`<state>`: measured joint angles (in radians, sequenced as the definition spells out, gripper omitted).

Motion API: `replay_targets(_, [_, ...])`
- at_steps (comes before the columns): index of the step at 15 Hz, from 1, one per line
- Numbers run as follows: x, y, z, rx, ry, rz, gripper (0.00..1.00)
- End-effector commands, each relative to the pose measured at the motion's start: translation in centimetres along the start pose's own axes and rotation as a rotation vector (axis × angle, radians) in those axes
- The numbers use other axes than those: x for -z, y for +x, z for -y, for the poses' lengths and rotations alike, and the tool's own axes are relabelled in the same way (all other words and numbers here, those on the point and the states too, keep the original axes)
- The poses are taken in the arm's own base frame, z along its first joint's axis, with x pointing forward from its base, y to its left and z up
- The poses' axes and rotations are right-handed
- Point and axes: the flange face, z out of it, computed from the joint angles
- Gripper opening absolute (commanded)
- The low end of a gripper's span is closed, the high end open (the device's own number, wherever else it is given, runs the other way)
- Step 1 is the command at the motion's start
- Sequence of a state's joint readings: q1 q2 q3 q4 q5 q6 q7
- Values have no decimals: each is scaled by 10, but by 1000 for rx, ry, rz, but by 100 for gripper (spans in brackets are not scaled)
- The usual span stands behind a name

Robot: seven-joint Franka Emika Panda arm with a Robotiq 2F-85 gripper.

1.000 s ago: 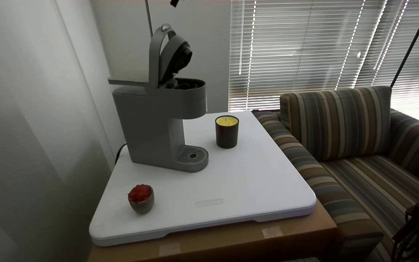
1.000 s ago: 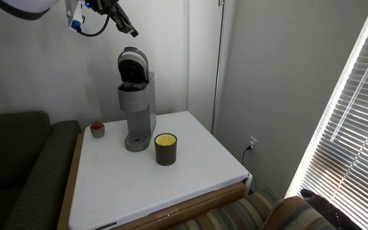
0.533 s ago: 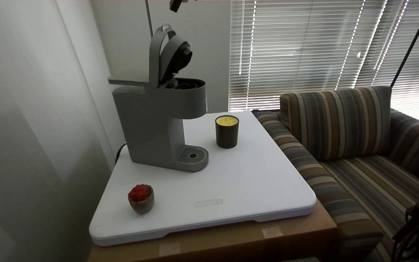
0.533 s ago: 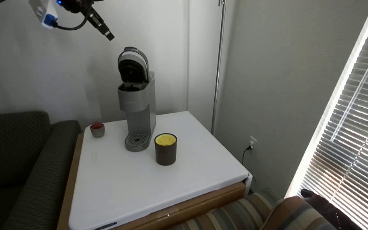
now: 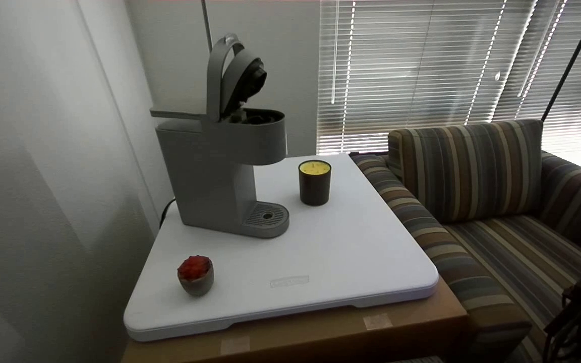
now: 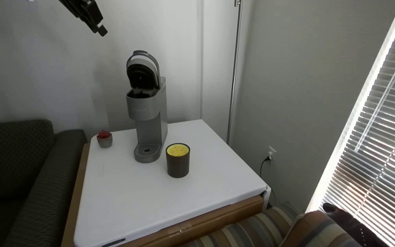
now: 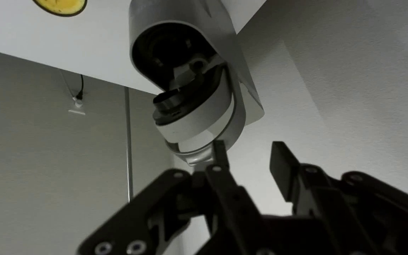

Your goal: Open the coffee maker

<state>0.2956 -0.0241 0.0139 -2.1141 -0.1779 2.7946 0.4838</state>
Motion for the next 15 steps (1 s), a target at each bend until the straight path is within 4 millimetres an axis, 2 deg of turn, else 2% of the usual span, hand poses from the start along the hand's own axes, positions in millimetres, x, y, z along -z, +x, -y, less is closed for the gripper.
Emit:
replay_targets(1, [21, 5, -17, 72, -20, 17, 70])
replay_targets(5, [31, 13, -25, 108, -23, 20, 97])
replay_targets(6, [32, 14, -27, 114, -22, 19, 99])
replay_targets(12, [30, 16, -29, 120, 3, 27, 100])
replay_targets(15, [28, 17, -24, 111, 2, 3, 100])
